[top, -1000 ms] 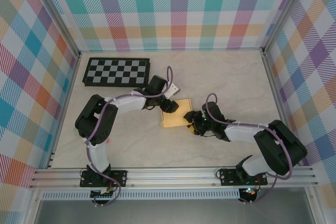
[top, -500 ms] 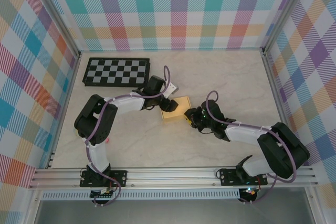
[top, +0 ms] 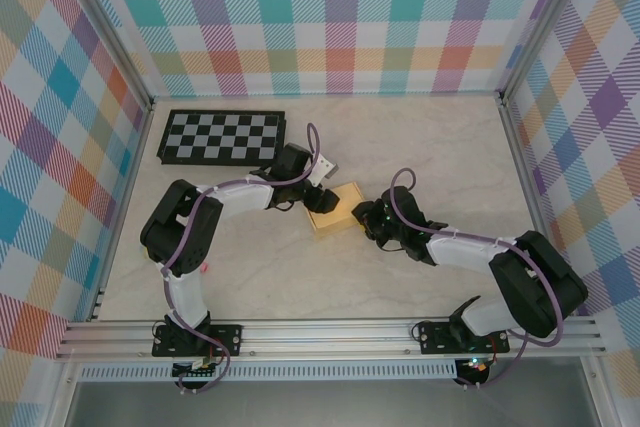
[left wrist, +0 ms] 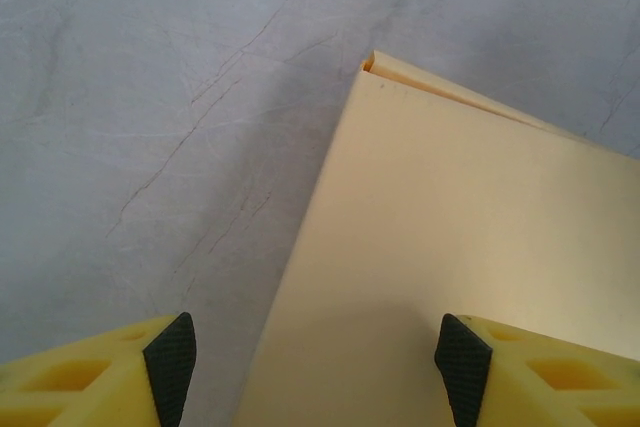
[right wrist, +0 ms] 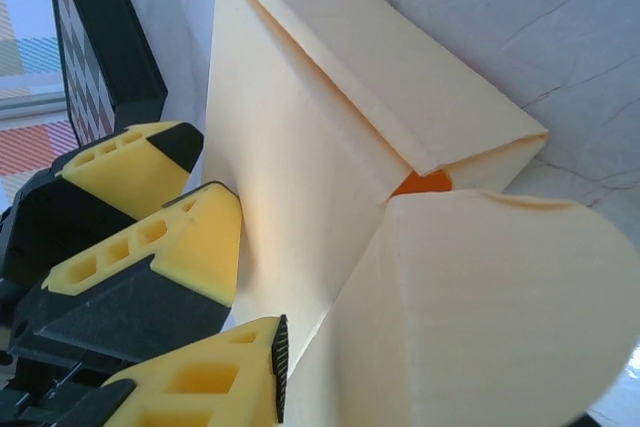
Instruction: Fold the paper box
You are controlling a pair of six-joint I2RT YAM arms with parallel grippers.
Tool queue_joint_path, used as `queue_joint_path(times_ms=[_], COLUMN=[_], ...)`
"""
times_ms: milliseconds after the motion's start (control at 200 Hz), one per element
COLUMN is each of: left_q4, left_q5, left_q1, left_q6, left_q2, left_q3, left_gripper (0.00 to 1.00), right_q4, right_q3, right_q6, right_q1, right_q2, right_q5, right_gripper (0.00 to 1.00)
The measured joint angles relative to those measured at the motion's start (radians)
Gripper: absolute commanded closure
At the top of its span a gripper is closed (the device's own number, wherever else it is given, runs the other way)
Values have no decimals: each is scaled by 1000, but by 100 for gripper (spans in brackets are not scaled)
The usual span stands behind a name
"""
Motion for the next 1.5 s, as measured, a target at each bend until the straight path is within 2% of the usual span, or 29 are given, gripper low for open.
queue_joint_path(times_ms=[420, 560, 650, 910, 1230, 1499], left_q4=[-7, -10, -11, -15, -24, -5], left_q5=[8, 9, 9, 6, -2, 48], left_q1=[0, 0, -2, -3, -3, 32], left_q6=[-14, -14, -14, -18, -32, -76], left_q2=[0, 0, 0, 0, -6, -128], left_q3=[-11, -11, -11, -11, -12, -64], left_gripper=[33, 33, 33, 33, 31, 28], right_q4=[-5, -30, -56, -132, -74, -92], right_q3=[-34, -32, -32, -32, -33, -8], right_q6=[13, 22, 24, 22, 27, -33], right_q1=[19, 19, 19, 26, 29, 32], right_q2=[-12, -19, -37, -60, -38, -48], right_q5=[28, 32, 32, 36, 46, 40], right_gripper=[90, 90, 82, 78, 94, 94])
